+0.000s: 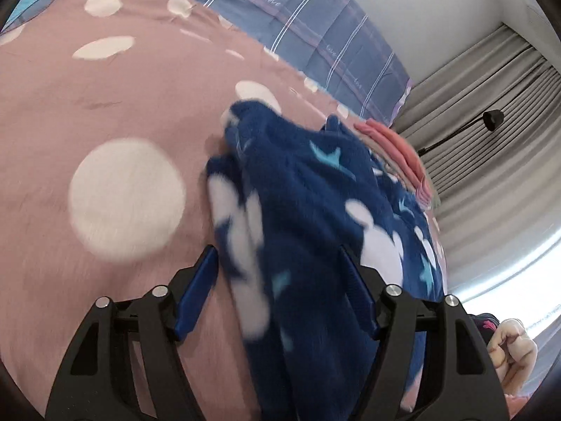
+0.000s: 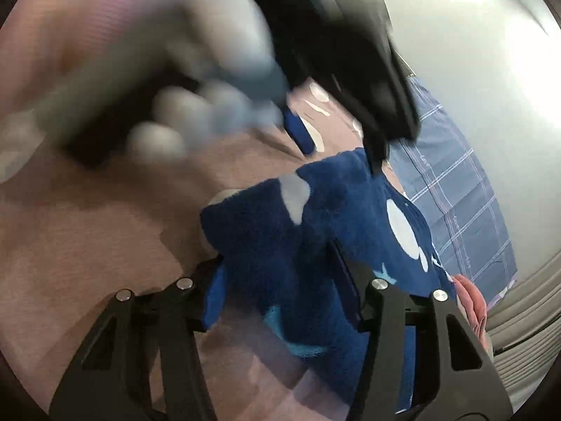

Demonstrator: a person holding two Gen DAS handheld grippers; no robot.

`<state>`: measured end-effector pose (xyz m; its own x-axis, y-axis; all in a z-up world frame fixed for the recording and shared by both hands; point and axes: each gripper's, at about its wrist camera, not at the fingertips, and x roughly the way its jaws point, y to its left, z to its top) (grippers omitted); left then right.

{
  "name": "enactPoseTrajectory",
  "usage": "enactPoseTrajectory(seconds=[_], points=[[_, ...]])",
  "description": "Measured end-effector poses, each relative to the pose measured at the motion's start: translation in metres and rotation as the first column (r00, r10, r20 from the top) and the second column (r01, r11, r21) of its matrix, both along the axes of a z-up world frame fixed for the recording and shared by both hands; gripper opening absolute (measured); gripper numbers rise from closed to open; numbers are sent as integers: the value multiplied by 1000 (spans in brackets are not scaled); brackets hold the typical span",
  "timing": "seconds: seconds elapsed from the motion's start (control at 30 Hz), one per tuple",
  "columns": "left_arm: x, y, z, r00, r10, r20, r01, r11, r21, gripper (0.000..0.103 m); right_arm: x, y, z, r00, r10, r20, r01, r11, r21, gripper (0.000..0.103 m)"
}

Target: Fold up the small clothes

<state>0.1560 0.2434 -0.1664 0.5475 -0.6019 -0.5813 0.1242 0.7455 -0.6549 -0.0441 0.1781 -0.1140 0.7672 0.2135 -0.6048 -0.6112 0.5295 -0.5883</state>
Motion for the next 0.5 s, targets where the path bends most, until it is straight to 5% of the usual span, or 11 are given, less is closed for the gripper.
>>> enactPoseTrajectory(seconds=[0.03,0.1,0.13,0.2,0.33,0.5], points=[[3,-1,-1,1000,4,-9,-4,1000,-13,38,1,0,0,1000,0,-8,0,1000,6,55],[7,0,-1,998,45,-45,-48,997,-55,26,7,-1,2,1000,1,-27,0,999,36,52],[6,-3,5,997,60,-40,-62,997,-43,25,8,-3,3,1000,-2,-31,4,999,48,47],[3,-8,18,998,67,-16,-67,998,-12,23,16,-15,15,999,-23,-48,29,991,130,20],[2,-25,61,997,57,50,-56,998,-15,23,26,-53,50,987,-45,-151,97,929,358,16],[5,-85,122,988,-12,151,1,997,73,23,24,-112,95,984,-95,-149,161,825,541,15]])
